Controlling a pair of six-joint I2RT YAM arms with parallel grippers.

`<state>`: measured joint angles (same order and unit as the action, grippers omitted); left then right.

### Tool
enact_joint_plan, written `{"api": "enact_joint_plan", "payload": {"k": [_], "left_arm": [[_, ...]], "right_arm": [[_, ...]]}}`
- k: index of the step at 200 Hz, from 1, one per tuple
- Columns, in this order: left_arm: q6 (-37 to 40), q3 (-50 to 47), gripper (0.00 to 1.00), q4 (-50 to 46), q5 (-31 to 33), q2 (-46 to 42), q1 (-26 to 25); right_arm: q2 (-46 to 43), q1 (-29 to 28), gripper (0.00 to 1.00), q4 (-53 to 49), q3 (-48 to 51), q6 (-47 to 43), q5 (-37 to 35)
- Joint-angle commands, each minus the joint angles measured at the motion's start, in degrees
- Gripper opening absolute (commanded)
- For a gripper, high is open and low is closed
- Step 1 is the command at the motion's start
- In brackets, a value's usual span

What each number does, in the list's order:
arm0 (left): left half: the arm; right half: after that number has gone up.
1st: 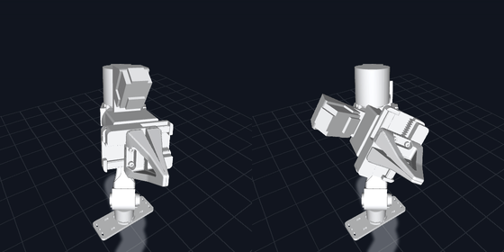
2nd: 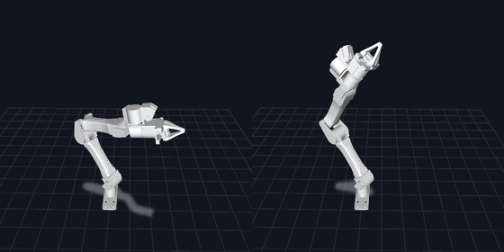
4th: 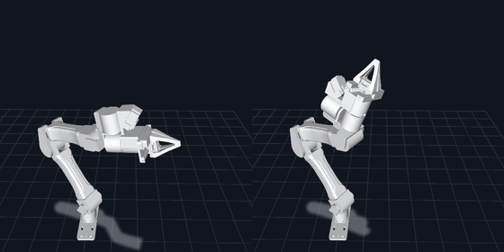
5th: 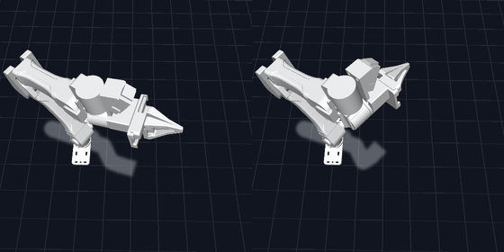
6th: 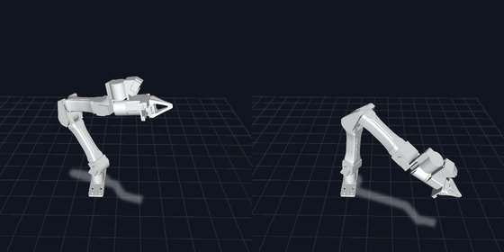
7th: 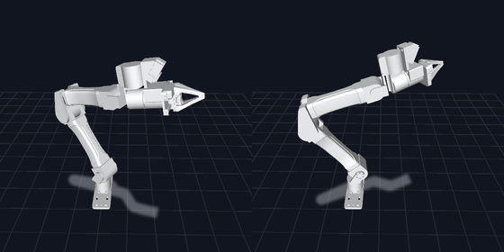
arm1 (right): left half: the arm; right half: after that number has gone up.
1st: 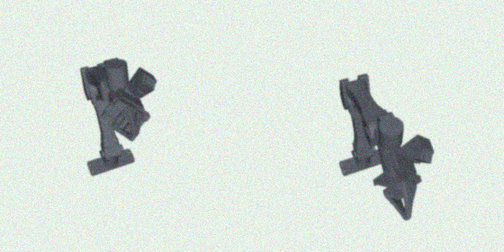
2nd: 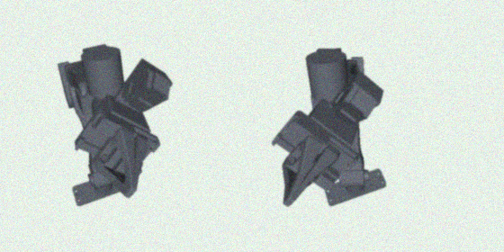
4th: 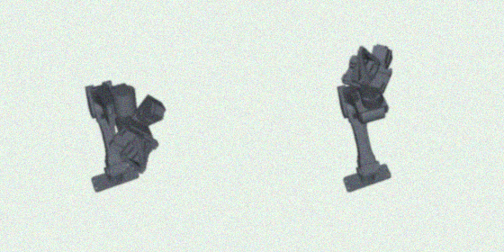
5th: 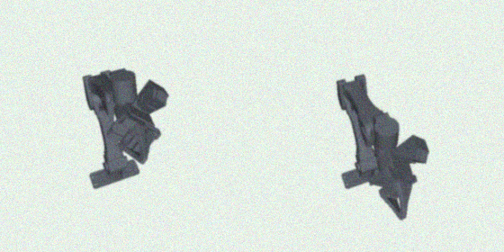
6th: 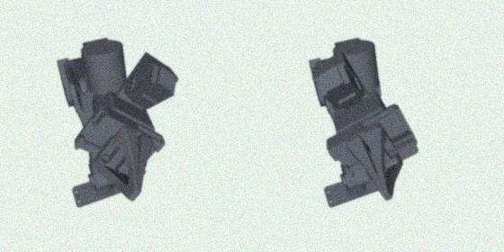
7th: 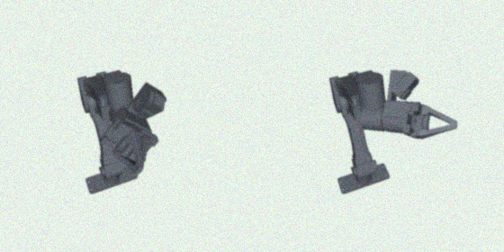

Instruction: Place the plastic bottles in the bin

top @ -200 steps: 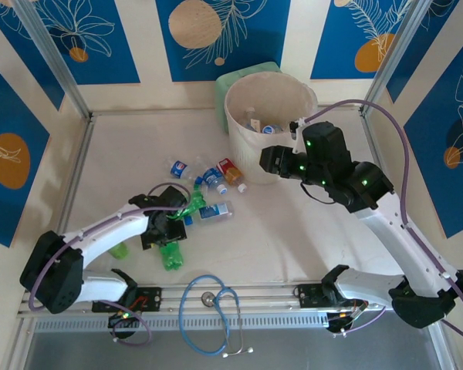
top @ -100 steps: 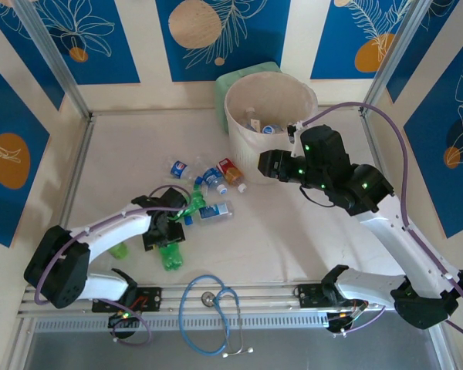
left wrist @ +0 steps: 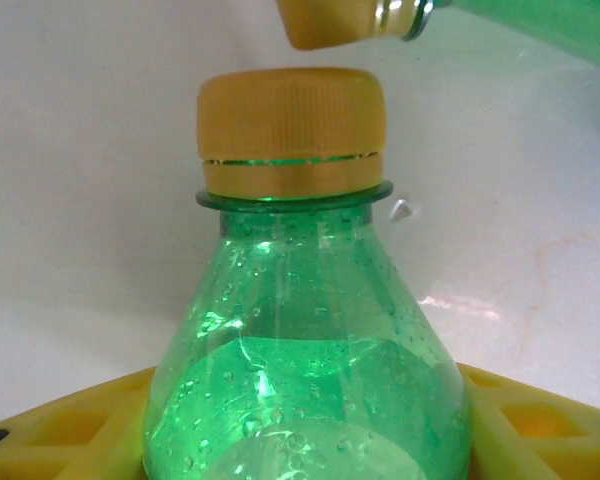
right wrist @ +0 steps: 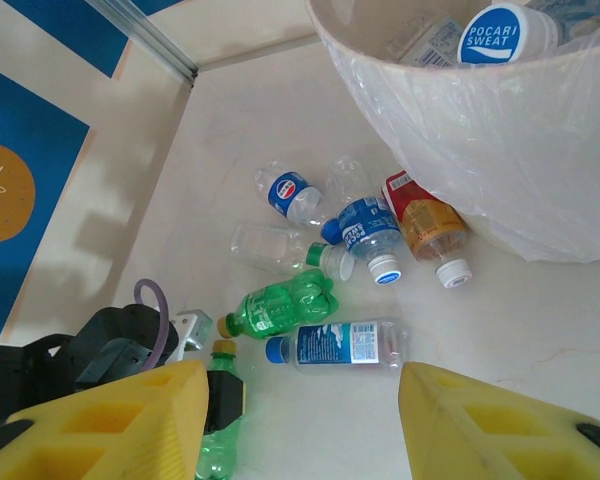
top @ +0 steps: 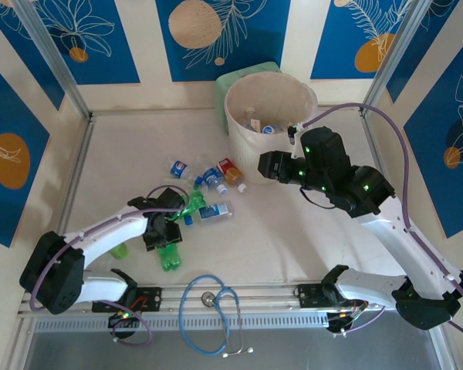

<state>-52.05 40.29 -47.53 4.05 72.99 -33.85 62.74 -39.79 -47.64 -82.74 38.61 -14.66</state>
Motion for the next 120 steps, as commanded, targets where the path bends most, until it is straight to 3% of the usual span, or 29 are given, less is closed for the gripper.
{"api": "enact_joint_plan", "payload": {"k": [1,30,64,91,120], "left_arm": [[0.42,2.33,0.56,-4.5,-0.09,-2.62,0.7],[-0.82,6.06,0.54,-8.19,-1.84,-7.2,0.57],[-1.71,15.63,0.54,-9.48,-1.41,-11.29,0.57],[-2.13,24.29,0.55,-4.53,-3.54,-10.02,0.62],[-0.43,35.56,0.55,1.92,-4.47,-4.86,0.79]], "right_arm": [[-0.96,-0.55,0.53,-0.36,0.23,0.59,-0.85],[-0.82,-0.94,0.54,0.29,-0.09,0.02,1.06],[-0.17,-1.69,0.54,4.24,1.87,-0.64,9.64],[0.9,-2.79,0.66,8.46,3.17,-0.97,17.96],[1.4,-4.44,0.71,6.38,1.72,-1.02,12.58]]}}
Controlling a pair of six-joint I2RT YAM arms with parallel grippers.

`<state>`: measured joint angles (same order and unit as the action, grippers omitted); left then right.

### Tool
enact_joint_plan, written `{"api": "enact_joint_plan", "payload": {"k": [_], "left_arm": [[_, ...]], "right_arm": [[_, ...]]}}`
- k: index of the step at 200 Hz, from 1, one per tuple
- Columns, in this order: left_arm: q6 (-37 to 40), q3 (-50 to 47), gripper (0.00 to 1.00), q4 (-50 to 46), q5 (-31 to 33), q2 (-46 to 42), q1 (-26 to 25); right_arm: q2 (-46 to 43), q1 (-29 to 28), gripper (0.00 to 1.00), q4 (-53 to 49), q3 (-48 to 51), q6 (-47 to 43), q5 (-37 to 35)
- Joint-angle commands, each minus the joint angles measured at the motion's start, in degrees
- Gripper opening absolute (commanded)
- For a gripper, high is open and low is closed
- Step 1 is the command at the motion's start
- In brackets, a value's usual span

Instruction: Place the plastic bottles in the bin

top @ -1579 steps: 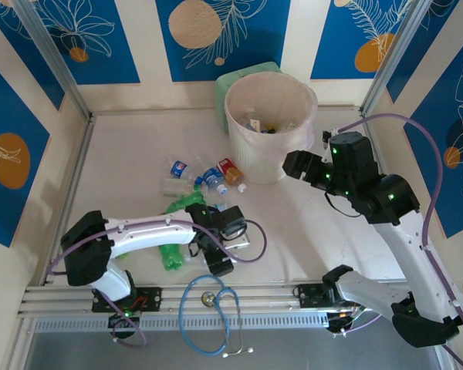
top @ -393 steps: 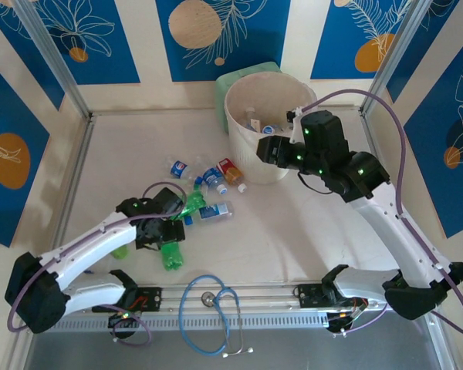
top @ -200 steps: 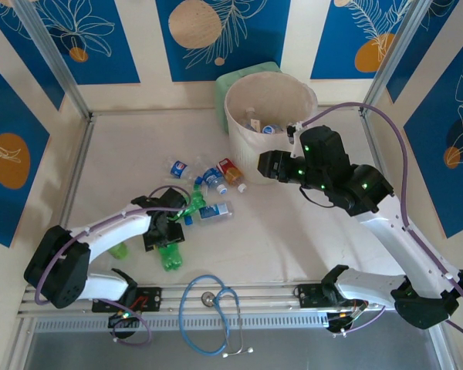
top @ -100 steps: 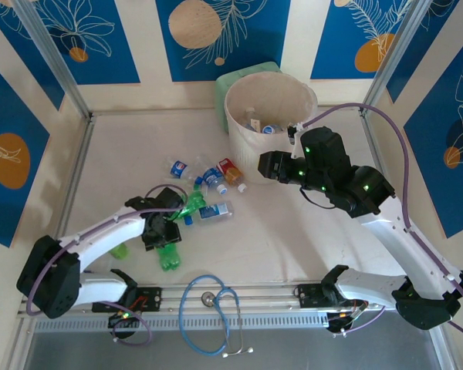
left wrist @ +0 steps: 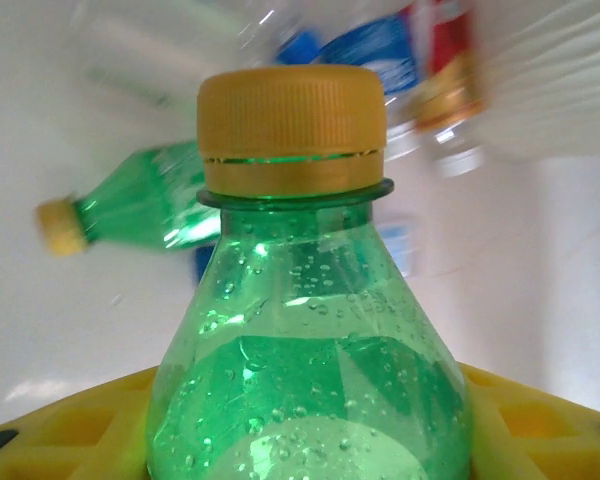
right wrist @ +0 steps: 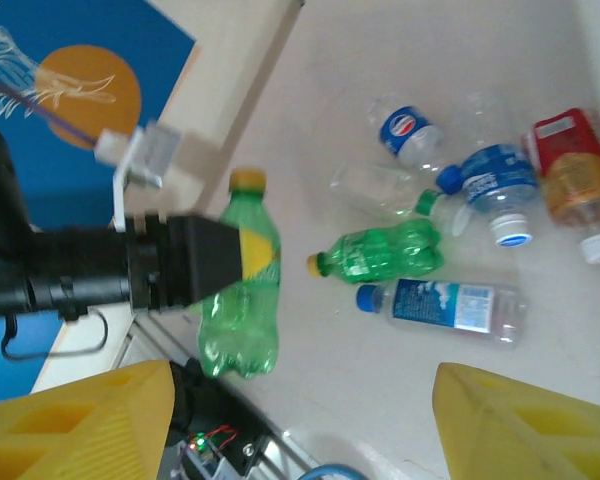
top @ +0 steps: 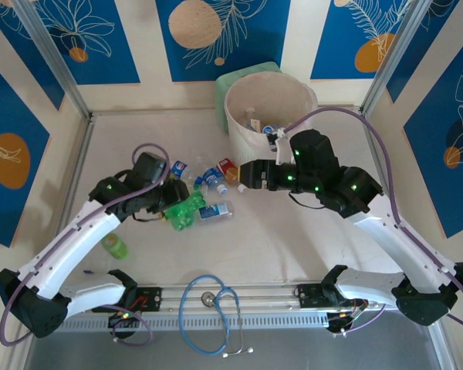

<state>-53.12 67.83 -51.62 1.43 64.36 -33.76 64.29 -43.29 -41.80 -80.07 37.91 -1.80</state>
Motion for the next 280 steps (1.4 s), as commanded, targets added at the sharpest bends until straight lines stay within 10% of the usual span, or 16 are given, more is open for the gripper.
{"api": "enact_joint_plan", "payload": {"k": [1,38,175,215,280], "left_arm": [[0.73,8.5,0.55,6.14,-1.82,4.07,0.66],[4.34,24.25,0.55,14.34,-1.33,13.9,0.77],[-1.81,74.19,0.56,24.94,-10.46,56.08,0.58],[-1.46,75.69,0.76,22.73,-10.42,58.4,0.54],[1.27,74.61,0.8,20.7,-9.78,55.24,0.21]], "right_arm": [[-0.23,-0.93,0.71,0.39,-1.04,-0.22,-0.73],[-5.74,3.28,0.72,-2.54,-0.92,3.01,-10.58],[-15.94,5.58,0.68,-5.26,8.58,9.23,-11.67],[-15.97,5.67,0.68,-6.04,7.4,8.5,-12.36],[-15.05,4.73,0.68,-7.49,5.95,7.1,-12.74]]}}
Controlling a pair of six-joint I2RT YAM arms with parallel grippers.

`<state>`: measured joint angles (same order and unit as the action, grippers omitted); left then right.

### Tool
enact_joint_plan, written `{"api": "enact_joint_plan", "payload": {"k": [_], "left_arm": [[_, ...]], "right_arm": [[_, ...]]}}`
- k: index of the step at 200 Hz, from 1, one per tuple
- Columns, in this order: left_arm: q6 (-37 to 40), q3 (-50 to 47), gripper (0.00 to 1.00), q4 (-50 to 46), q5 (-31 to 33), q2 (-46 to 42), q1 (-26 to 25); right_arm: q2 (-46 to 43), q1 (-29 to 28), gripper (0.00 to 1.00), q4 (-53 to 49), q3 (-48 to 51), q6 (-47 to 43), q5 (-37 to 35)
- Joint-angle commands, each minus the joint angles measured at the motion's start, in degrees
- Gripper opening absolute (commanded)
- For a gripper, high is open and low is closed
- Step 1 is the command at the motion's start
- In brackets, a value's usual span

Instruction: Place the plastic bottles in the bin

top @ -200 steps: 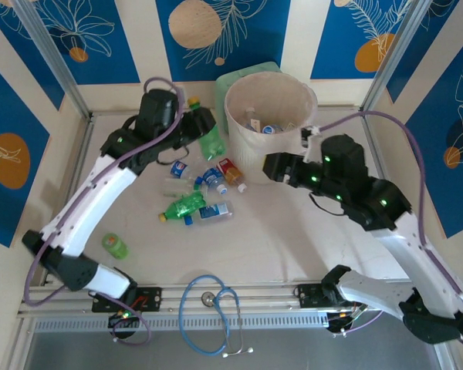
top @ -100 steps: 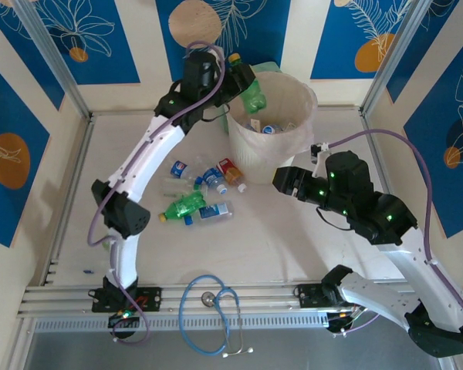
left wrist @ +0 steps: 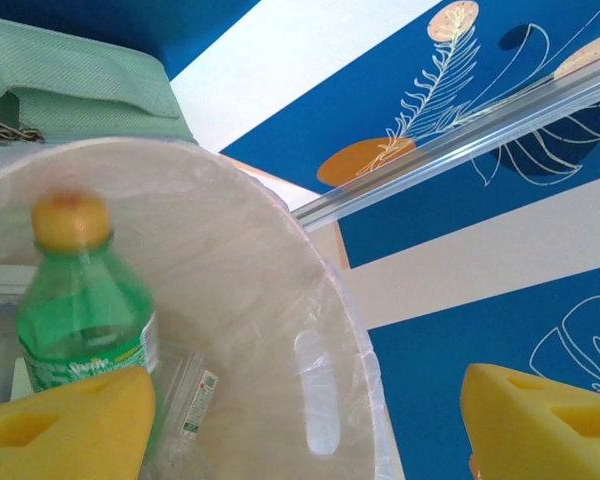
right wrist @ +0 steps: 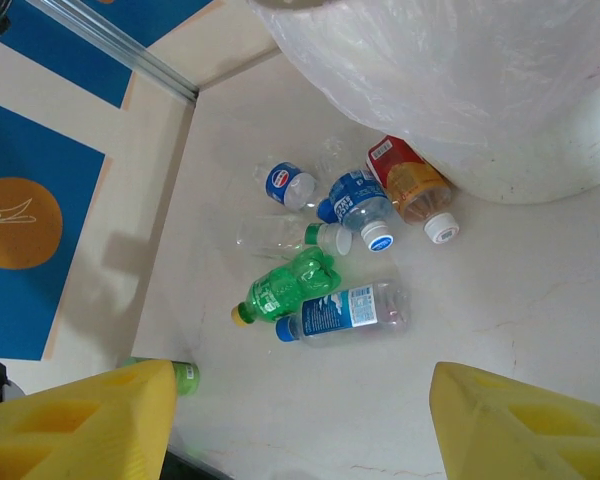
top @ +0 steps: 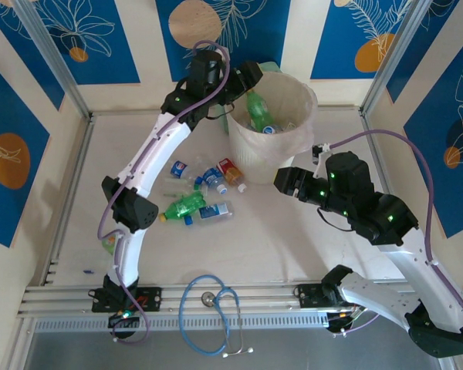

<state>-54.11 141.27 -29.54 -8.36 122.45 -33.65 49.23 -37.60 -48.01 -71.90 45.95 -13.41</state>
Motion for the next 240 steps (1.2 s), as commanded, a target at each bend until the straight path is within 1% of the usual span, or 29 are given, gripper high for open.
{"api": "enact_joint_plan", "payload": {"k": [1,26,48,66,81,94,108,119,137,150,168,186,213,218,228,240], "left_arm": [[2.38,1.14,0.8,-1.43,0.1,-2.98,0.09],[6.23,-0.83,0.8,-3.02,2.3,-7.46,0.1],[11.45,-6.95,0.8,-4.35,5.63,-14.72,0.16],[15.52,-15.37,0.8,-5.72,9.52,-22.17,0.68],[17.44,-24.26,0.81,-6.46,13.37,-28.98,1.49],[17.76,-32.8,0.82,-7.3,16.2,-34.79,2.95],[16.73,-41.73,0.83,-8.98,17.62,-40.43,5.95],[14.84,-48.88,0.83,-10.08,16.88,-44.34,9.41],[11.67,-59.71,0.81,-10.69,12.41,-49.52,15.43],[10.75,-65.73,0.8,-11.03,11.05,-52.39,17.81],[10.28,-71.81,0.8,-11.09,10.82,-55.28,18.7],[9.52,-75.83,0.8,-11.42,10.3,-56.59,18.88],[8.55,-80.54,0.77,-10.96,8.38,-57.54,18.95],[8.42,-81.37,0.77,-10.82,8.21,-57.87,18.9],[8.23,-82.81,0.78,-10.87,8.34,-58.58,18.89],[8.39,-83.89,0.78,-11.36,9.0,-59.32,18.97]], "right_arm": [[0.04,-0.97,0.68,-1.34,-2.25,-0.95,-1.11],[1.81,-3.15,0.69,-1.94,-3.35,-2.28,-2.1],[5.22,-6.6,0.69,-2.79,-5.03,-3.94,-4.29],[8.63,-9.97,0.71,-2.62,-6.21,-5.77,-5.43],[12.4,-12.75,0.71,-2.51,-7.41,-7.35,-5.31],[15.67,-15.07,0.72,-1.82,-8.2,-8.6,-5.31],[19.24,-17.26,0.72,-0.32,-8.36,-10.08,-5.11],[21.84,-18.1,0.75,0.84,-8.33,-11.03,-4.16],[26.57,-18.2,0.79,1.92,-8.76,-12.81,-1.99],[30.06,-18.24,0.82,2.08,-9.75,-14.78,0.02],[35.71,-18.19,0.83,1.12,-12.19,-16.86,0.96],[40.61,-18.04,0.84,1.13,-14.26,-18.97,2.26],[46.54,-17.07,0.85,1.89,-16.81,-21.58,4.77],[47.67,-16.79,0.87,1.91,-17.44,-22.04,5.0],[50.27,-16.27,0.9,1.48,-18.85,-22.83,5.09],[53.2,-15.93,0.9,0.85,-20.84,-24.03,4.36]]}}
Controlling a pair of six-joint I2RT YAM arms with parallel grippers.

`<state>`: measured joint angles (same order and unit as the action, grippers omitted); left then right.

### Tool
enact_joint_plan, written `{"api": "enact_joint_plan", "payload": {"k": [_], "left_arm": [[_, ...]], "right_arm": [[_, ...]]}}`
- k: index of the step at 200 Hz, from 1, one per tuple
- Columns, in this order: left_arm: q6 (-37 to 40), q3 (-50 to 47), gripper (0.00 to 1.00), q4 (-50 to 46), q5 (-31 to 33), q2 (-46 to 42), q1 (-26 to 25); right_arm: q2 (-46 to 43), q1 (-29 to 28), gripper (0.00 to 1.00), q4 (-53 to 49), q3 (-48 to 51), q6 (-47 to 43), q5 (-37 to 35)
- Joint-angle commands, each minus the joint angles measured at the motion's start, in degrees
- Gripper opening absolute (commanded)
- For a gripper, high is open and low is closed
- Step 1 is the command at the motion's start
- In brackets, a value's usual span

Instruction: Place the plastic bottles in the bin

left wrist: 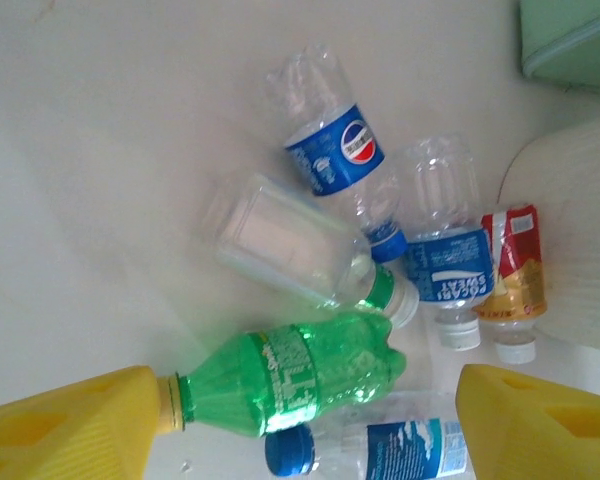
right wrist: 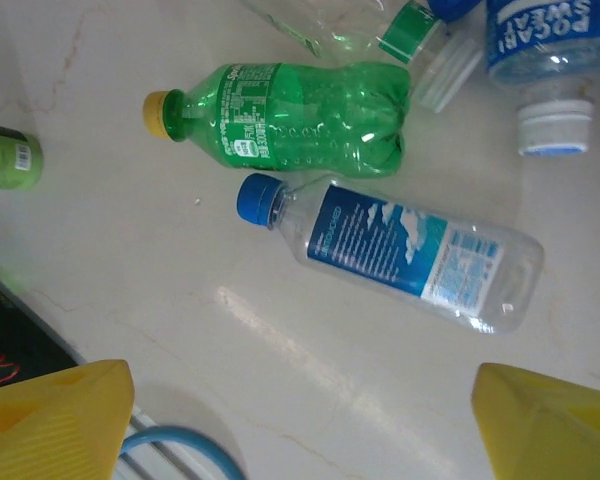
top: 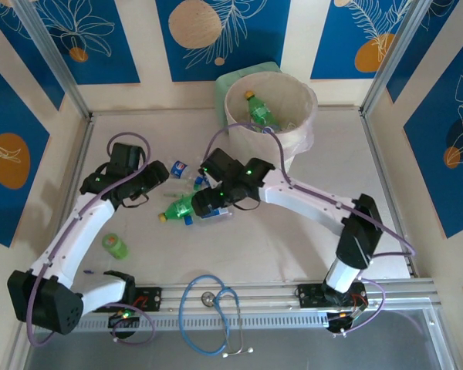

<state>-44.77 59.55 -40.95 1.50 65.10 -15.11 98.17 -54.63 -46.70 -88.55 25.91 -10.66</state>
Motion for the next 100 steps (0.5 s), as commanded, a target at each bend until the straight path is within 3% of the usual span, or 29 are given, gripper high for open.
{"api": "enact_joint_plan", "payload": {"k": [1,100], "left_arm": [[-0.94,-2.21,0.78,-0.02,-0.83,-1.98,0.44],[-0.46,-5.39,0.78,-0.63,-1.27,-3.4,0.85]], "right_arm": [[4.55,1.1,0.9,-0.44,-4.27,-4.09,1.51],[19.04,3.74,0.9,1.07,-10.71,-11.39,5.62]]}}
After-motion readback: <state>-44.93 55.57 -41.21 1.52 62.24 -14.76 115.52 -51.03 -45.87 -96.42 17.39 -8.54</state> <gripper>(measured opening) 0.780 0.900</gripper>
